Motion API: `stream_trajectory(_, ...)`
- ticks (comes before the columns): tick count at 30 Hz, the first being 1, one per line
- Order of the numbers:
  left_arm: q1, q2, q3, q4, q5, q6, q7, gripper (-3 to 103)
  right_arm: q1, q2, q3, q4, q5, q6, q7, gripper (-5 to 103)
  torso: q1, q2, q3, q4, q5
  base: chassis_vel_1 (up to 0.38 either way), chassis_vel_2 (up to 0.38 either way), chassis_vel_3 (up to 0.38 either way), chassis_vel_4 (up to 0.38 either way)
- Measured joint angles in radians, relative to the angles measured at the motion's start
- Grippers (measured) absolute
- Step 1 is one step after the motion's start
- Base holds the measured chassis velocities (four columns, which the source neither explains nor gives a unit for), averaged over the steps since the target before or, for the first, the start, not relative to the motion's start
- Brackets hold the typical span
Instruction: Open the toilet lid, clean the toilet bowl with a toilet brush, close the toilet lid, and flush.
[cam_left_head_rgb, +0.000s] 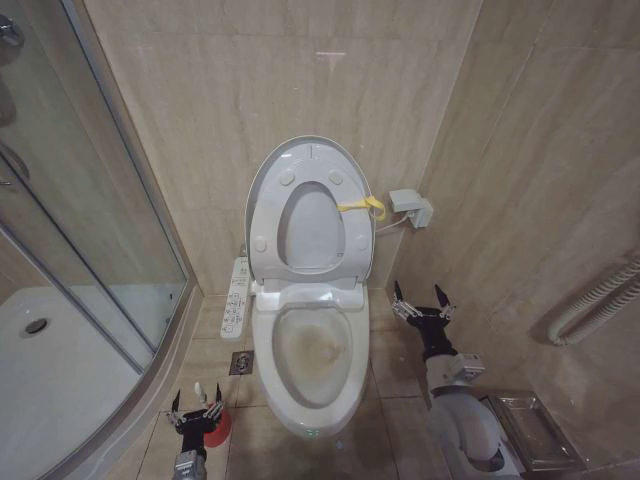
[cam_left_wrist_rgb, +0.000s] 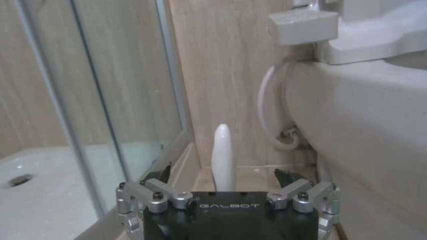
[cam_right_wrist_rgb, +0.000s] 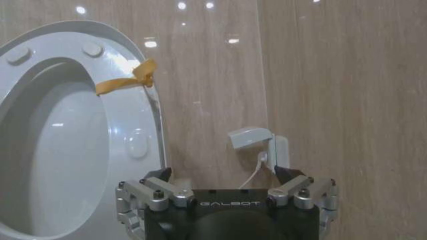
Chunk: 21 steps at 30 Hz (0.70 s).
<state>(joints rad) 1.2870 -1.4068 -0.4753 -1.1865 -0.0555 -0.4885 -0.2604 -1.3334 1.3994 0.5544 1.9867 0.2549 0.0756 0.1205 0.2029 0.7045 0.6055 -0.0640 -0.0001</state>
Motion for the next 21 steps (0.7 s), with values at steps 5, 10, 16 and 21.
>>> stream_trajectory(5,-0.019,0.001,0.0,0.036,-0.003,-0.02,0.044,98,0.0,0.0,0.0,0.0,0.0,0.0,0.0,100,0.0,0.0,0.0,-0.0001,0.0,0.0,0.0,0.0,0.0)
stream_trajectory(10,-0.023,0.001,-0.004,0.068,-0.002,-0.05,0.099,98,0.0,0.0,0.0,0.0,0.0,0.0,0.0,100,0.0,0.0,0.0,0.0,0.0,0.0,0.0,0.0,0.0)
stream_trajectory(16,-0.029,0.005,-0.013,0.085,0.0,-0.07,0.132,80,0.0,0.0,0.0,0.0,0.0,0.0,0.0,100,0.0,0.0,0.0,0.0,0.0,0.0,0.0,0.0,0.0)
stream_trajectory(21,-0.039,0.018,-0.017,0.098,0.002,-0.077,0.143,53,0.0,0.0,0.0,0.0,0.0,0.0,0.0,100,0.0,0.0,0.0,0.0,0.0,0.0,0.0,0.0,0.0)
